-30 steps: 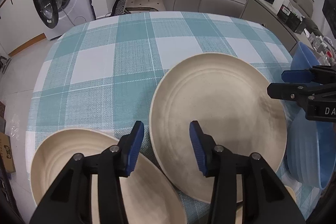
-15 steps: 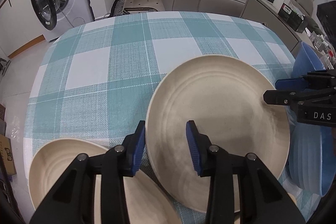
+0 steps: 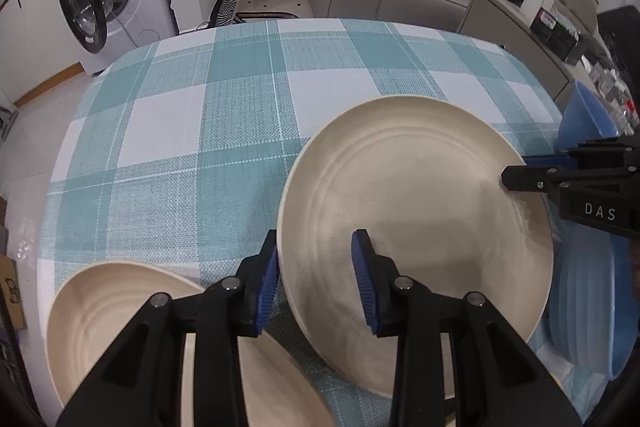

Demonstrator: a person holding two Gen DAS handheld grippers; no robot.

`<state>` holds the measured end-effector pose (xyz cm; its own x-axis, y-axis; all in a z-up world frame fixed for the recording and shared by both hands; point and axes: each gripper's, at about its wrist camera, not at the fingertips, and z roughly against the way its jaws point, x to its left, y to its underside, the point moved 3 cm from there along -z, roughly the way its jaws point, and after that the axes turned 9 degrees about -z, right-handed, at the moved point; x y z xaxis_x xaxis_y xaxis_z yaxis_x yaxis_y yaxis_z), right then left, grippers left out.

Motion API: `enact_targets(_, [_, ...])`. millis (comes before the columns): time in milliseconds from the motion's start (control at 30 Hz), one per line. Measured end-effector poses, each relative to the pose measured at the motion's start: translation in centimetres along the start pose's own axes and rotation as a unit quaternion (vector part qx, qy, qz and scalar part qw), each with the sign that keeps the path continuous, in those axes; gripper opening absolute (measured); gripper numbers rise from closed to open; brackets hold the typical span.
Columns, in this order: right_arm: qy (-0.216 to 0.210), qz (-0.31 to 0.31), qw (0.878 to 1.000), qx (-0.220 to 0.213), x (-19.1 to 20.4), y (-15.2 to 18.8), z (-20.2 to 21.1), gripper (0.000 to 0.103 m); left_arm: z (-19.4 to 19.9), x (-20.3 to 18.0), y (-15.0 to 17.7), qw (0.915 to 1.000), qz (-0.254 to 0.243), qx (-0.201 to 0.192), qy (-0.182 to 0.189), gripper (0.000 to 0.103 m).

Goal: Organize plates and bowls
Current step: 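Close the left tool on the plate rim while the right tool also grips it, then lift the cream plate with both tools and tilt it upright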

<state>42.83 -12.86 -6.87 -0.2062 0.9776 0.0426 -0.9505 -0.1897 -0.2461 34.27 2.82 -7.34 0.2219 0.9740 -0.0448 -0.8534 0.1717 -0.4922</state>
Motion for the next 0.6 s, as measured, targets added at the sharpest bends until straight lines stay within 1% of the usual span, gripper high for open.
enact_targets(133, [0.001,0.004,1.000,0.008,-0.13,0.11,-0.15,0.018,-0.20,-0.43,0.28,0.9998,-0.011,0.014,-0.003,0.034])
enact_targets(367, [0.004,0.004,1.000,0.010,-0.37,0.23,-0.11,0.018,-0.04,-0.65,0.60,0.9995,-0.014,0.027,0.000,0.034])
enact_targets(533, [0.003,0.015,1.000,0.009,0.17,0.22,-0.14,0.018,0.04,-0.75,0.69,0.9996,-0.014,0.024,-0.004,0.034])
enact_targets(600, [0.009,0.017,1.000,0.004,0.37,0.30,-0.08,0.017,0.07,-0.63,0.74,0.9997,-0.010,0.021,-0.006,0.031])
